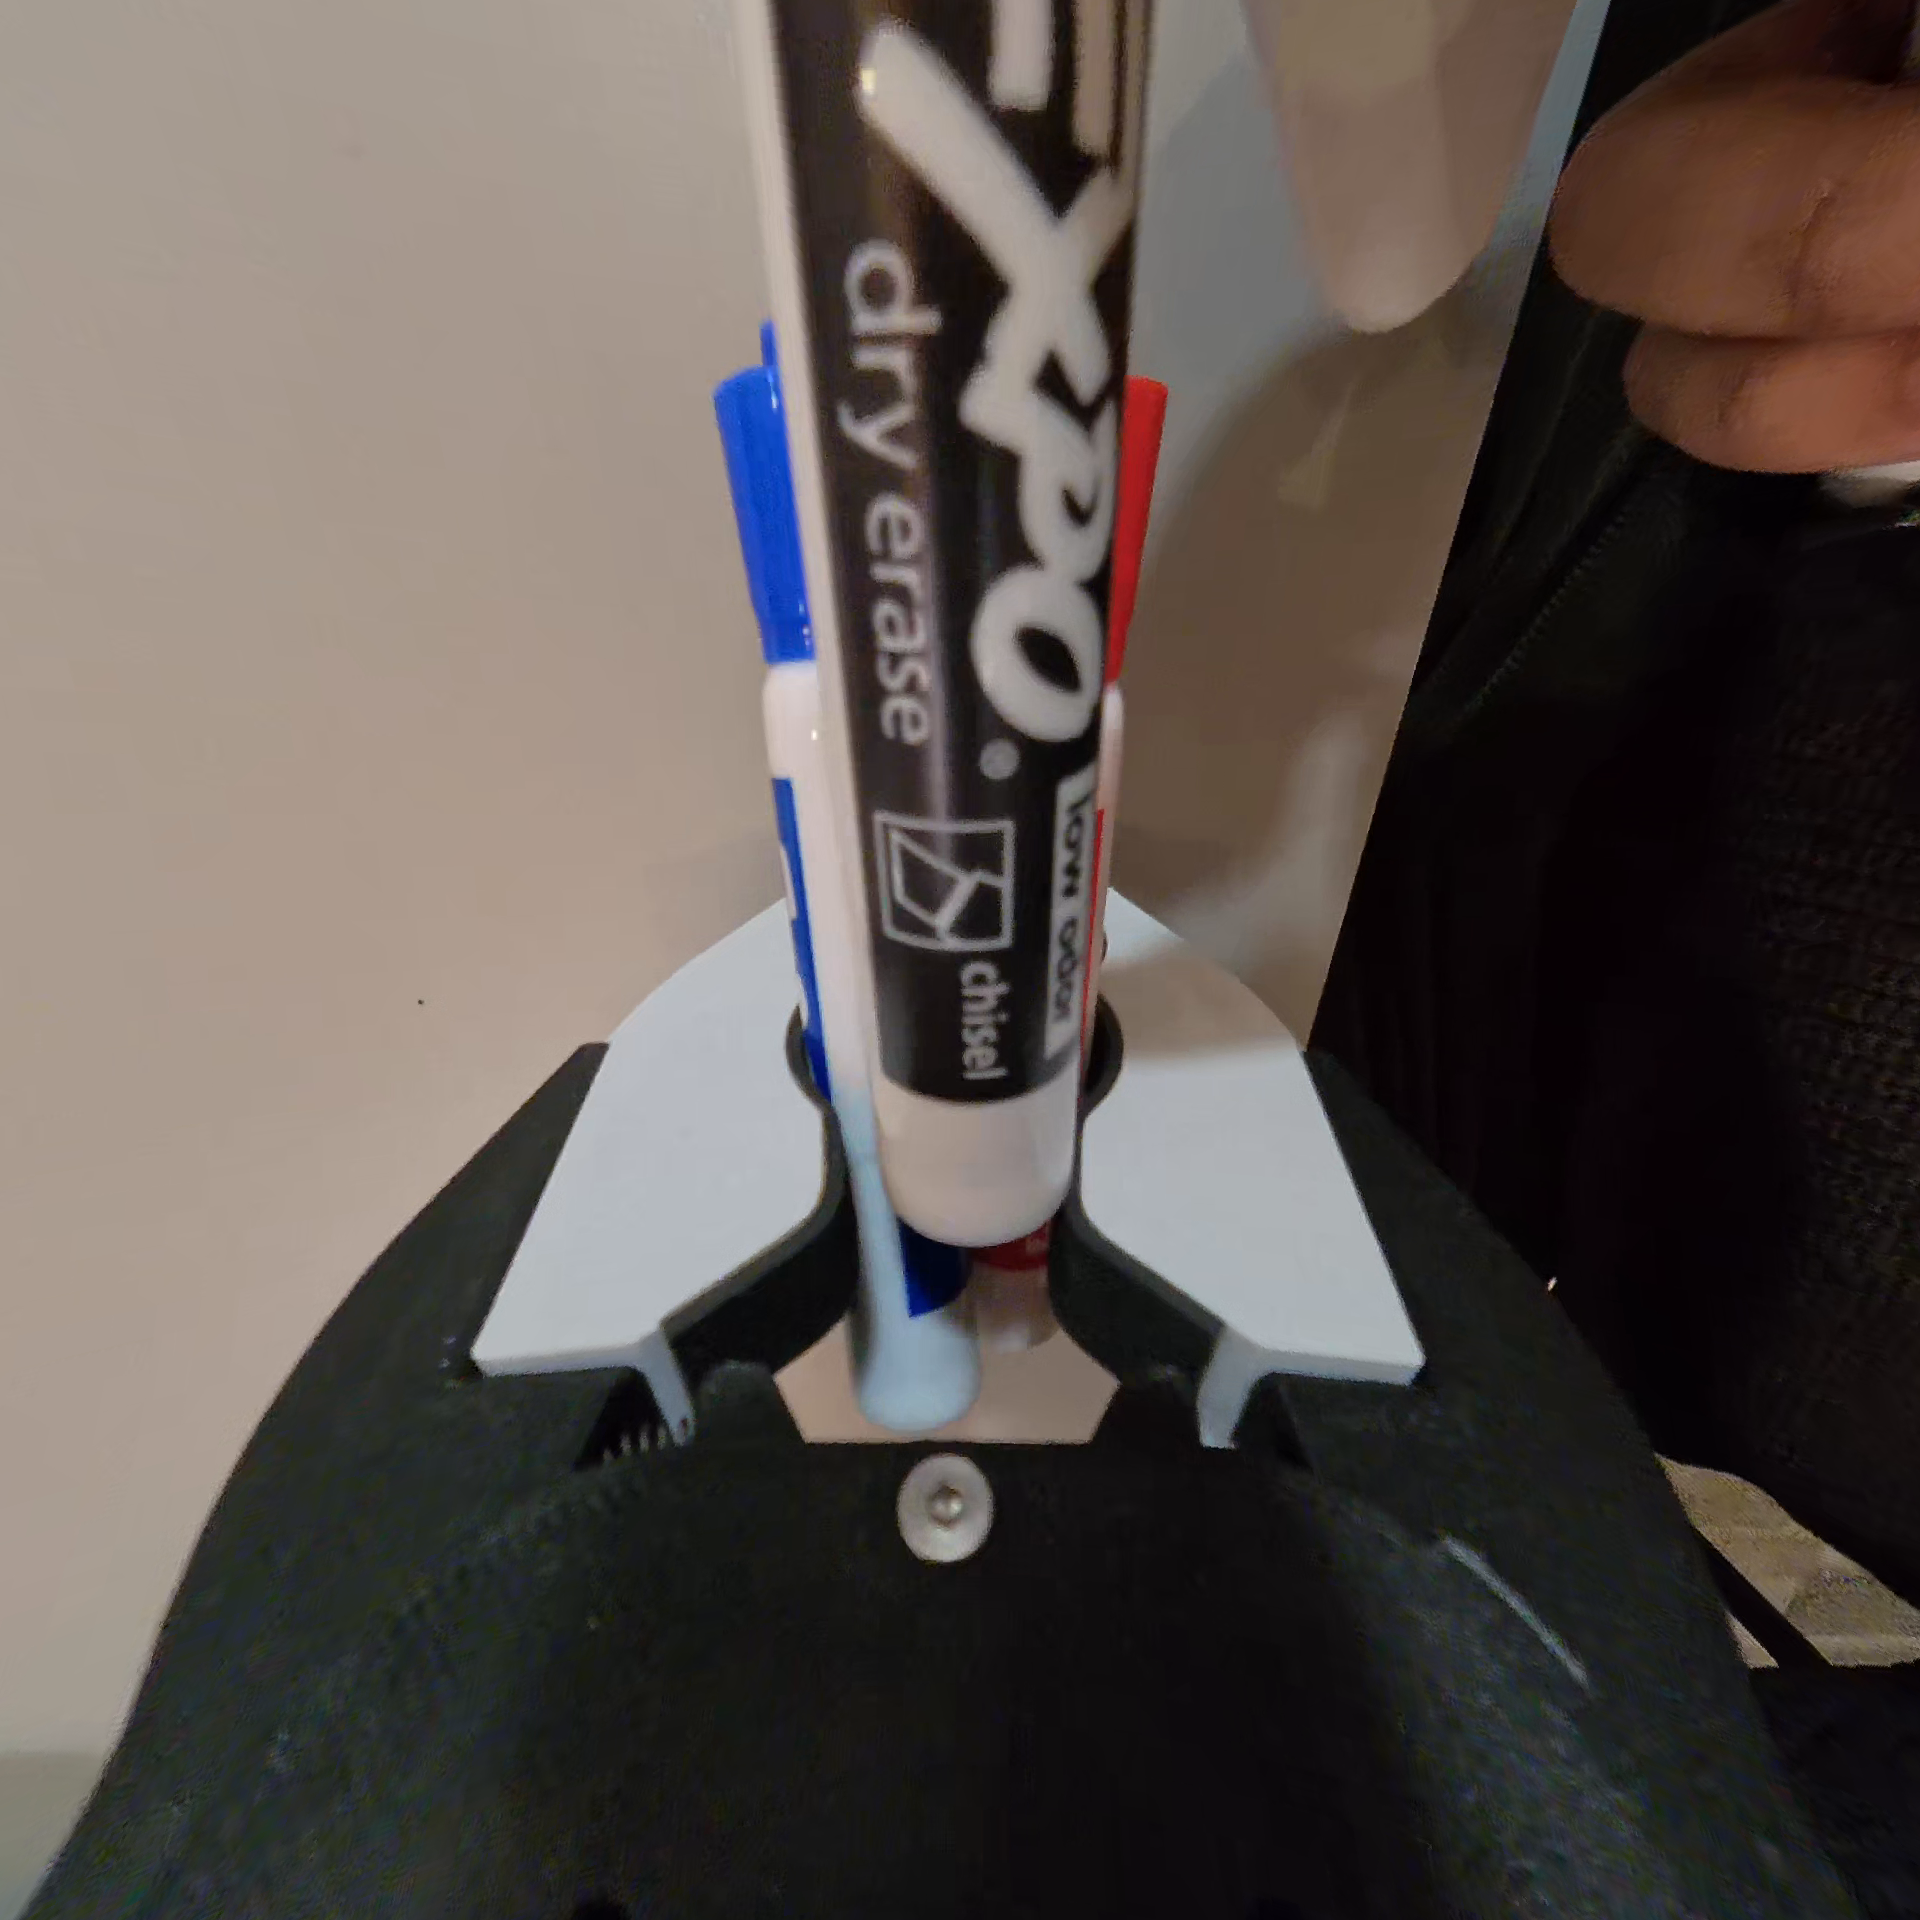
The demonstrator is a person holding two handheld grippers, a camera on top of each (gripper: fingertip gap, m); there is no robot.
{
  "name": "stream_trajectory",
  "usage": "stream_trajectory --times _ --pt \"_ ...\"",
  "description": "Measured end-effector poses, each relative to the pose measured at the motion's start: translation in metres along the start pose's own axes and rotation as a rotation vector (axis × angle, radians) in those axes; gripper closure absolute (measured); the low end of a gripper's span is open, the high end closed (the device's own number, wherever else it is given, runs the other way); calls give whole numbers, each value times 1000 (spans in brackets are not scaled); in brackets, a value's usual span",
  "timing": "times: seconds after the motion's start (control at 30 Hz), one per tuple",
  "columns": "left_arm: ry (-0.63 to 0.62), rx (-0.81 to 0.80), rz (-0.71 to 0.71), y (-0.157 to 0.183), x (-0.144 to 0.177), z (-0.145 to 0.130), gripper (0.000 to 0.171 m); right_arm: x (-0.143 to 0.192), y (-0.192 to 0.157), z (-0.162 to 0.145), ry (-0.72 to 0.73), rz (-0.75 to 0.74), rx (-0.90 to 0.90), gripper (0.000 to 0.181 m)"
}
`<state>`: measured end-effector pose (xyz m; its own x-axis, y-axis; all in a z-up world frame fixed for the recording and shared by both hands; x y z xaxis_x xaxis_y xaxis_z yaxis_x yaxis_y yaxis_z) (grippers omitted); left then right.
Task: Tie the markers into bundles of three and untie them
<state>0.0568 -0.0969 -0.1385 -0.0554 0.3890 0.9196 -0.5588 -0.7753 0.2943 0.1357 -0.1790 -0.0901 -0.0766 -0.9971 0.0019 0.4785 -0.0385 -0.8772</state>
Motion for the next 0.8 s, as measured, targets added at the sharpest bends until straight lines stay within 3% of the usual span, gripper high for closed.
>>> stream_trajectory --times 0.53,0.8 --pt "116 -74 -77 11 3 13 128 -1 -7 -2 -3 26 33 164" --pt "102 -65 -57 8 6 9 127 -4 -13 -12 -71 29 112 164"
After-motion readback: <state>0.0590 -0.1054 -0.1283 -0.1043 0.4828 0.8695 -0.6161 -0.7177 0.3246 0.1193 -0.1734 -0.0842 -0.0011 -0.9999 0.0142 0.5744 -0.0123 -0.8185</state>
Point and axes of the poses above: each gripper's, where its closed fingertips meet, x back along the fingers, z out of its top, y = z × x across the jaws, the point moved 5 cm from there along x, back along the fingers, and after that the axes turned 12 degrees about -z, right-handed, at the moved point
